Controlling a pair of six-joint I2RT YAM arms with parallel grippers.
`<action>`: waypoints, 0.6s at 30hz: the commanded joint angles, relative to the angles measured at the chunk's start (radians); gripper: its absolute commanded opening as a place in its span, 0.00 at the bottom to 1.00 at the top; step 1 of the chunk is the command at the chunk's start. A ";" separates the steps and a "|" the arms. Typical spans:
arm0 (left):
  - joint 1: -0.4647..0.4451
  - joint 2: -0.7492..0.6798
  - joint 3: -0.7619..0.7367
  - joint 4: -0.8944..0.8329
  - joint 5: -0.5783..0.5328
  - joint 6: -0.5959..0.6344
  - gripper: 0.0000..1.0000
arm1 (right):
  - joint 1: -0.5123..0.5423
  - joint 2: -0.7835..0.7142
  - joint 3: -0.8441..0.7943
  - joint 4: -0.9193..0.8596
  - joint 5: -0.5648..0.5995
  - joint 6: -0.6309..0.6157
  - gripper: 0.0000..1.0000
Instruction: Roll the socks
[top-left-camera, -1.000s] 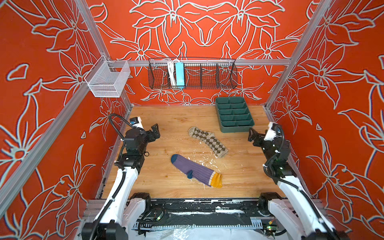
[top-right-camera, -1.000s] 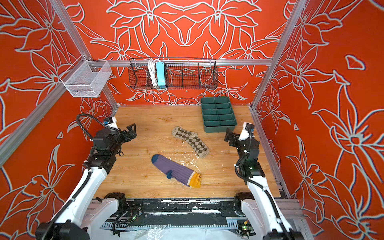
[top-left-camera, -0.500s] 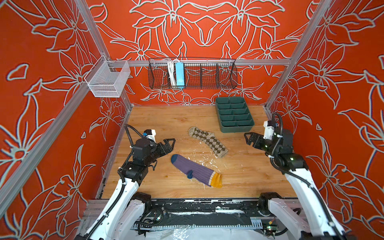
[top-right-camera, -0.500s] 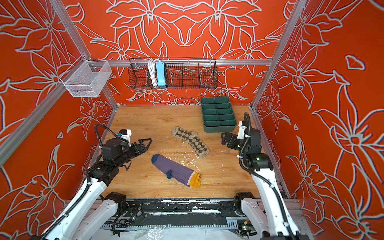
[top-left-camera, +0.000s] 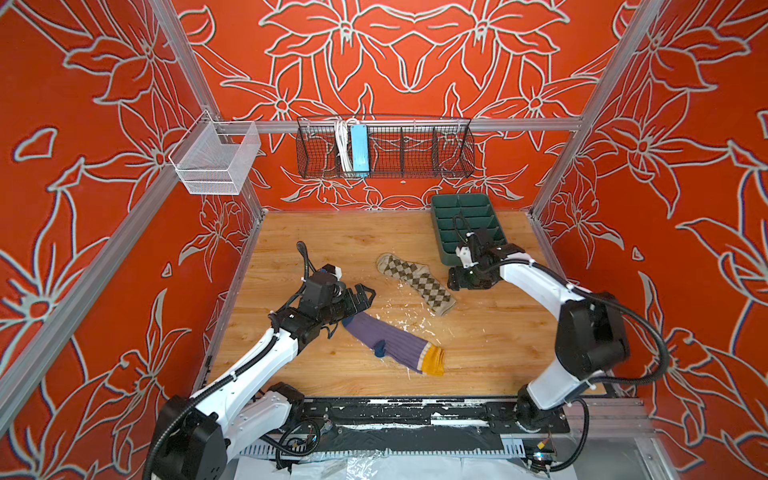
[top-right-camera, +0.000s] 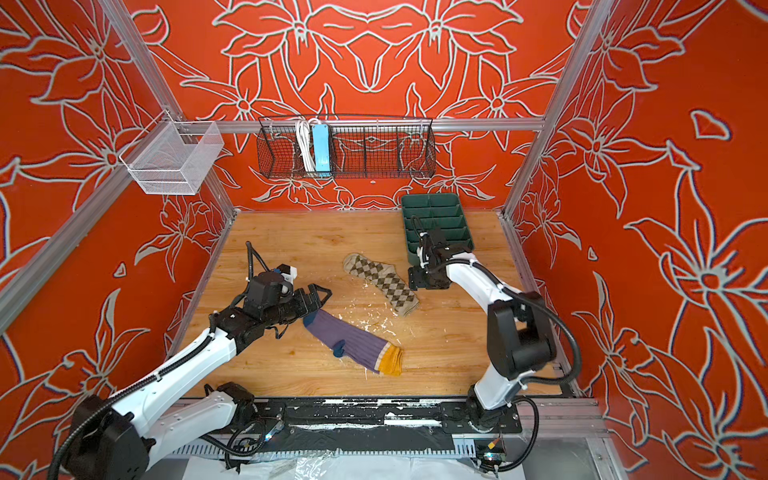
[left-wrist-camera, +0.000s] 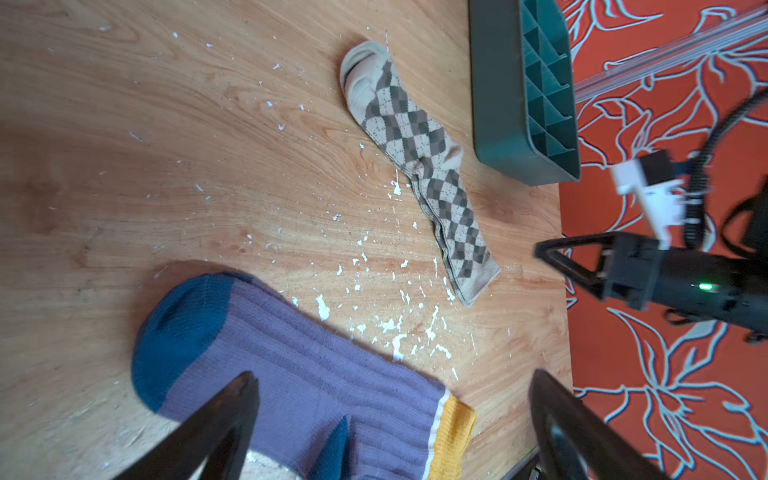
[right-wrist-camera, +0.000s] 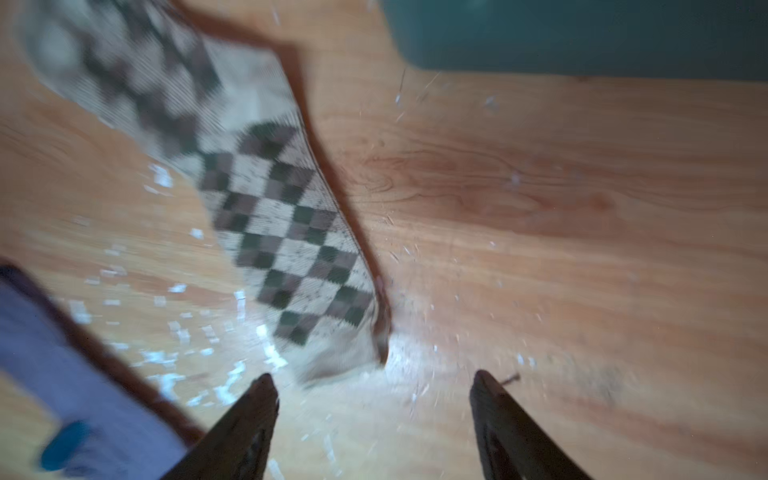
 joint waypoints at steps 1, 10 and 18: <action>-0.005 0.022 0.038 0.007 -0.029 -0.030 1.00 | 0.033 0.077 0.041 -0.013 0.043 0.001 0.65; -0.006 0.056 0.068 -0.015 -0.058 -0.016 0.99 | 0.096 0.174 0.033 0.033 0.093 0.040 0.43; -0.005 0.026 0.156 -0.107 -0.121 0.129 0.98 | 0.200 0.131 -0.086 0.092 0.078 0.200 0.27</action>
